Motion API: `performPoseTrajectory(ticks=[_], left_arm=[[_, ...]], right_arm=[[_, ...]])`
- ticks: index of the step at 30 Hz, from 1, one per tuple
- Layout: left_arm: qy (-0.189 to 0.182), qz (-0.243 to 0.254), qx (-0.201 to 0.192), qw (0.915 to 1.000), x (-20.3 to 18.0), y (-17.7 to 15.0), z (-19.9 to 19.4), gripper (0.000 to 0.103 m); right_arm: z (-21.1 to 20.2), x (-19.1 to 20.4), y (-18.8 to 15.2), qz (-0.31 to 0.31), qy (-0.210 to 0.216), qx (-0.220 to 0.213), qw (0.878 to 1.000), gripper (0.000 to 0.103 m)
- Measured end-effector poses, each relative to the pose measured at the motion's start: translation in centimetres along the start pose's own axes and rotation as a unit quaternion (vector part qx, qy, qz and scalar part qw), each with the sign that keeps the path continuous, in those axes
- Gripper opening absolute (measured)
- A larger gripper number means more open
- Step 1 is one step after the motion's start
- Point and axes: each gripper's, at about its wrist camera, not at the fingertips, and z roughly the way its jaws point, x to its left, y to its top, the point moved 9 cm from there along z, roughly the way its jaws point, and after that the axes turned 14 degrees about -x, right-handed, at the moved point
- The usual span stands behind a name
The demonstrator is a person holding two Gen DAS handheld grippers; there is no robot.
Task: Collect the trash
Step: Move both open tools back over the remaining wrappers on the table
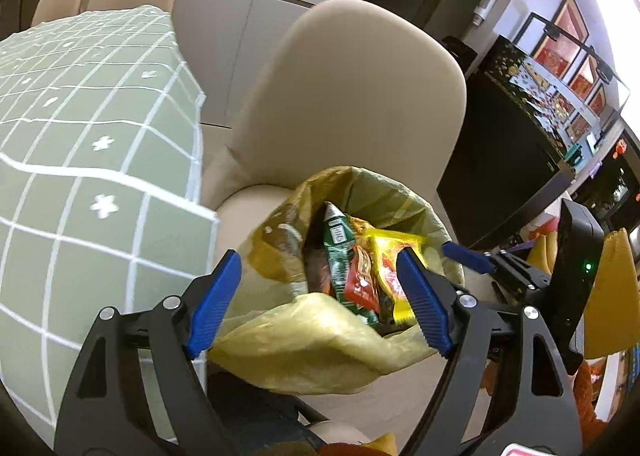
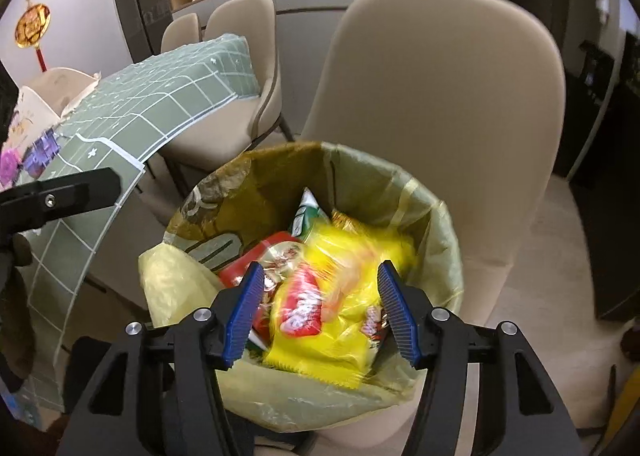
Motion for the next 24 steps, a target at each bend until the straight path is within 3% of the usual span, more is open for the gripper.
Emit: performPoseTrajectory(ticks=[8, 13, 18, 19, 20, 24], left_arm=[[0.038, 0.003, -0.038, 0.9986, 3.5, 1.6, -5.5, 0.077], [0.102, 0.02, -0.105, 0.989, 8.4, 4.3, -12.5, 0.077], [0.198, -0.001, -0.169, 0.9657, 16.7, 5.9, -19.5, 0.084], [0.226, -0.011, -0.175, 0.9581, 19.2, 6.0, -21.1, 0.091], [0.249, -0.019, -0.177, 0.9519, 21.4, 5.9, -22.4, 0.094], [0.341, -0.058, -0.17, 0.9229, 30.3, 4.6, -27.5, 0.095]], right_arm=[[-1.7, 2.6, 2.0, -0.002, 0.028, -0.021, 0.999, 0.056], [-3.0, 5.5, 4.7, -0.006, 0.035, -0.06, 0.998, 0.056], [-3.0, 10.6, 5.9, -0.01, 0.075, -0.071, 0.995, 0.056], [-2.9, 11.7, 6.1, -0.015, 0.077, -0.075, 0.994, 0.056], [-2.8, 12.6, 6.2, -0.017, 0.081, -0.078, 0.994, 0.056], [-2.3, 16.5, 6.8, -0.024, 0.111, -0.085, 0.99, 0.056]])
